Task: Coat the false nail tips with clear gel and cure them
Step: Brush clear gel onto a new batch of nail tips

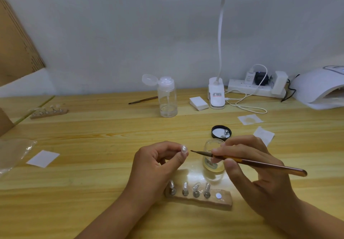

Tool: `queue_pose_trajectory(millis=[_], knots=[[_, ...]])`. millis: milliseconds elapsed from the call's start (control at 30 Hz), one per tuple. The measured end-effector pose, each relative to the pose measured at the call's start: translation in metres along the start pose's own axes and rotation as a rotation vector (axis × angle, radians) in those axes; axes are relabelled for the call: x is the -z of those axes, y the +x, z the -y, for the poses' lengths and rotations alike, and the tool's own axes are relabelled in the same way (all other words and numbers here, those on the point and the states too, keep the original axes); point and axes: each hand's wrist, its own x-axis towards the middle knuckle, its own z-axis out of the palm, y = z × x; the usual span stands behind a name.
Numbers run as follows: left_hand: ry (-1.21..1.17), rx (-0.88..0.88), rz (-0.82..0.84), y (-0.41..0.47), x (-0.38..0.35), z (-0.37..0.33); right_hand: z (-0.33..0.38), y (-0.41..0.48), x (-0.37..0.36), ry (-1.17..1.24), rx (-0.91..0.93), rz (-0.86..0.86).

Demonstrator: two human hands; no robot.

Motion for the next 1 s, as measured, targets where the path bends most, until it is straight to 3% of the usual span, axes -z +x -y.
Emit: queue_pose_trajectory(millis=[1000], knots=[[0.045,-0.058,0.005,0.0008,0.0032,0.0046,-0.0046,-0.0012,-0.0007,-0.048,-0.042,-0.003]])
